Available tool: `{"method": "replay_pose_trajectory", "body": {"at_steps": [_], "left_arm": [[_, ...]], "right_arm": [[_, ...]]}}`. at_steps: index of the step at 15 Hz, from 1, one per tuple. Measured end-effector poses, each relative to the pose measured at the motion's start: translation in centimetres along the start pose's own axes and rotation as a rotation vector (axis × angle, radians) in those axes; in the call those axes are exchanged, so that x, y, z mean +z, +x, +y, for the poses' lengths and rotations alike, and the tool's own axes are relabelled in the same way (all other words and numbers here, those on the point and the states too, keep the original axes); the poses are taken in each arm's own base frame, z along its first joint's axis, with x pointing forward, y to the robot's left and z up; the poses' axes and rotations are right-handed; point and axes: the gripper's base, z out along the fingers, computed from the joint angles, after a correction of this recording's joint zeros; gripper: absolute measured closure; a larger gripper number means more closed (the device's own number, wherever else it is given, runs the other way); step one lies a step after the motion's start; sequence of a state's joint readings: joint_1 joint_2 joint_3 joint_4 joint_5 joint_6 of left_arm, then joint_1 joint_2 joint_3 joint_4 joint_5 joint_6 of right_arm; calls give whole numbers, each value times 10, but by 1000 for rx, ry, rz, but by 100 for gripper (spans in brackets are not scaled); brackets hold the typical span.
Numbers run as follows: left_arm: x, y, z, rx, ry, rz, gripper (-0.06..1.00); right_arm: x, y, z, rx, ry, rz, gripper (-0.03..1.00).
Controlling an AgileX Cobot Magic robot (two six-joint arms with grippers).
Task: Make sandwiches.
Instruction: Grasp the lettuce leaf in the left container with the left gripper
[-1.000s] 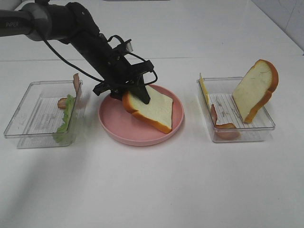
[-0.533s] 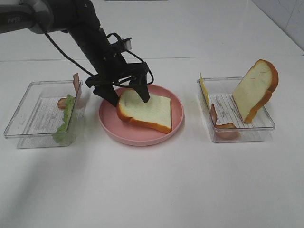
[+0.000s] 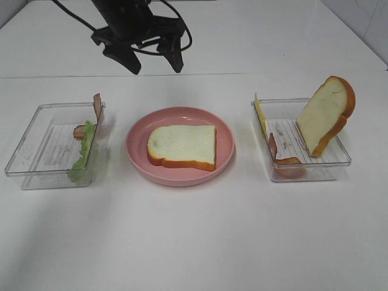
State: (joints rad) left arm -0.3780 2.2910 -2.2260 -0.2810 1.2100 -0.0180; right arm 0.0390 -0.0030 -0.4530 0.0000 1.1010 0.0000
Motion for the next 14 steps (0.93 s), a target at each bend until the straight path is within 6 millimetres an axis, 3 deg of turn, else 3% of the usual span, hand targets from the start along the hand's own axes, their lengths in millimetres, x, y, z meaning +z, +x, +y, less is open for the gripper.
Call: {"method": "replay_pose_trajectory", "body": {"at_steps": [2, 3, 6, 10, 14], "left_arm": [[-26, 11, -2, 17, -46, -3, 14], [-56, 33, -1, 34, -108, 17, 14], [-78, 66, 6, 35, -213, 67, 14], [-53, 77, 16, 17, -239, 161, 14], [-12, 80, 27, -2, -248, 256, 14]], "right_arm": [[0, 0, 0, 0, 0, 0, 12], [0, 0, 0, 0, 0, 0, 12], [0, 0, 0, 0, 0, 0, 12], [0, 0, 0, 0, 0, 0, 12], [0, 0, 0, 0, 0, 0, 12]]}}
